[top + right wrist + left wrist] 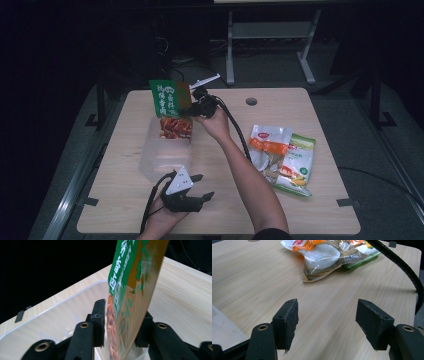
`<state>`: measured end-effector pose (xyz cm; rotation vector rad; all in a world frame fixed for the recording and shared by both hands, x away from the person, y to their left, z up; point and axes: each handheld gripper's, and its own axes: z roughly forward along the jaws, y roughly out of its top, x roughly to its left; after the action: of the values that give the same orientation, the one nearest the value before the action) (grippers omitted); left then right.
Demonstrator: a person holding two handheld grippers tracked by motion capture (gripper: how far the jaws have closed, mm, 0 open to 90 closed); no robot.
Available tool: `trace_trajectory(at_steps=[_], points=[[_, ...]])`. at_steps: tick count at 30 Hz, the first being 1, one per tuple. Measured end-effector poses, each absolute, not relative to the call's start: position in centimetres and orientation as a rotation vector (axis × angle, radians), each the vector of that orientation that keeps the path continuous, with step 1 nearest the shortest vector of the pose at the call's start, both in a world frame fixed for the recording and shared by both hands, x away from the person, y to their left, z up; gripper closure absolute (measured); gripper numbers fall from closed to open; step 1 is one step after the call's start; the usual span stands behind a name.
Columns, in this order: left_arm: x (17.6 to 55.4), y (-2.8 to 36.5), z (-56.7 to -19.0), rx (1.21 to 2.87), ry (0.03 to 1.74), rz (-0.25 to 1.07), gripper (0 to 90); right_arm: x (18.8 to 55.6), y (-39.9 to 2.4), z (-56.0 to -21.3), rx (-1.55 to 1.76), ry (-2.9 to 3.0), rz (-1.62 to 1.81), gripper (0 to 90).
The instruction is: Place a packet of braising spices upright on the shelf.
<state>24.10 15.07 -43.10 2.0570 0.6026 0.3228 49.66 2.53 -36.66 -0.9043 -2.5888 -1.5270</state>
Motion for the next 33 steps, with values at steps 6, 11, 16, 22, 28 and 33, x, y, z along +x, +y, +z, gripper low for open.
trace_trajectory(at_steps=[6,11,16,22,28,33], points=[[24.2,15.2,-43.0,2.051,0.609,0.327,33.2,49.2,1.3,-35.9,-0.936,-2.607,-1.517,51.1],[24.3,15.2,-43.0,2.058,0.610,0.324,32.6,48.6,0.0,-35.6,-0.949,-2.598,-1.517,46.1],[24.3,15.0,-43.2,2.062,0.609,0.324,32.0,48.0,-1.1,-35.5,-0.949,-2.599,-1.497,39.4],[24.3,14.8,-43.3,2.065,0.609,0.315,31.3,47.0,-2.3,-35.2,-0.949,-2.599,-1.521,32.9],[24.4,15.0,-43.3,2.064,0.605,0.318,30.9,45.9,-3.9,-35.1,-0.943,-2.602,-1.516,29.8],[24.3,14.9,-43.3,2.066,0.606,0.312,30.6,44.9,-5.7,-35.1,-0.968,-2.610,-1.500,28.1]])
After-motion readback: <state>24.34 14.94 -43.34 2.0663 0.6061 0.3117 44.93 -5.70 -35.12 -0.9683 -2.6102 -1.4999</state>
